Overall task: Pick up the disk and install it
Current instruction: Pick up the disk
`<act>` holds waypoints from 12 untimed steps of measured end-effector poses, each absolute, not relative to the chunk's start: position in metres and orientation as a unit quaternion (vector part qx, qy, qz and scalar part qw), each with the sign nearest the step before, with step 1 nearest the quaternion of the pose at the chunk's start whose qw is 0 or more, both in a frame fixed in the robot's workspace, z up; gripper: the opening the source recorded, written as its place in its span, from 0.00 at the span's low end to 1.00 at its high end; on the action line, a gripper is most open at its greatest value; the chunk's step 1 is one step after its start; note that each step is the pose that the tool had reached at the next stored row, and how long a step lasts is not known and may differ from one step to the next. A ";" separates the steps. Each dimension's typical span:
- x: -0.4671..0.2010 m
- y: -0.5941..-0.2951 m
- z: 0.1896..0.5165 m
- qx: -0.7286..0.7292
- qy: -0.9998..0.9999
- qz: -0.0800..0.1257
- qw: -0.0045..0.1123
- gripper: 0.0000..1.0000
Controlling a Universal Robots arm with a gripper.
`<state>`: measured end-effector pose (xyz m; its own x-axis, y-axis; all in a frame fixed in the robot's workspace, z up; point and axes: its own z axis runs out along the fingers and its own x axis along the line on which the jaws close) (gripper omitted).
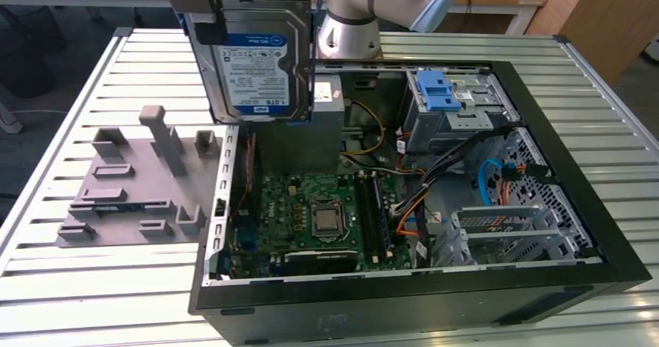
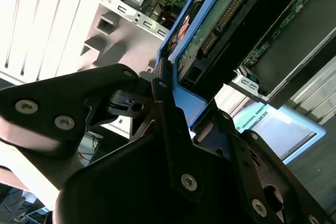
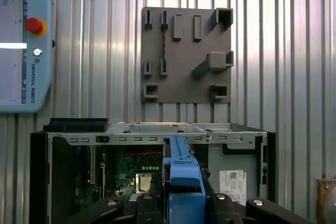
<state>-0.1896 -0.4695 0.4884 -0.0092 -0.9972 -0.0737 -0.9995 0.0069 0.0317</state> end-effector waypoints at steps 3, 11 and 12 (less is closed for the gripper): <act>-0.186 -0.471 0.488 -0.704 0.709 0.037 0.015 0.36; -0.176 -0.474 0.488 -0.704 0.709 0.037 0.015 0.36; -0.175 -0.475 0.488 -0.704 0.709 0.037 0.015 0.36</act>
<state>-0.1748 -0.4749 0.4884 -0.0092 -0.9972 -0.0737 -0.9995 0.0069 0.0318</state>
